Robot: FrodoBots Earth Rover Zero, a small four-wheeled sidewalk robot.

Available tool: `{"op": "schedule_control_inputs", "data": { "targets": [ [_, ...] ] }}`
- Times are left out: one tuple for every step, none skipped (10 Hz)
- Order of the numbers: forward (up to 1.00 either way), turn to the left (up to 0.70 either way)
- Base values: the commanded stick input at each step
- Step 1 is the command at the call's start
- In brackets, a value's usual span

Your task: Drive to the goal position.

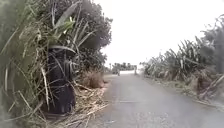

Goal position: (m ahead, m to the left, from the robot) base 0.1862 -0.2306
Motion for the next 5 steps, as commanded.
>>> {"op": "schedule_control_inputs", "data": {
  "targets": [
    [0.0,0.0],
    [0.0,0.0],
    [1.0,0.0],
    [1.0,0.0],
    [1.0,0.0]
  ]
}}
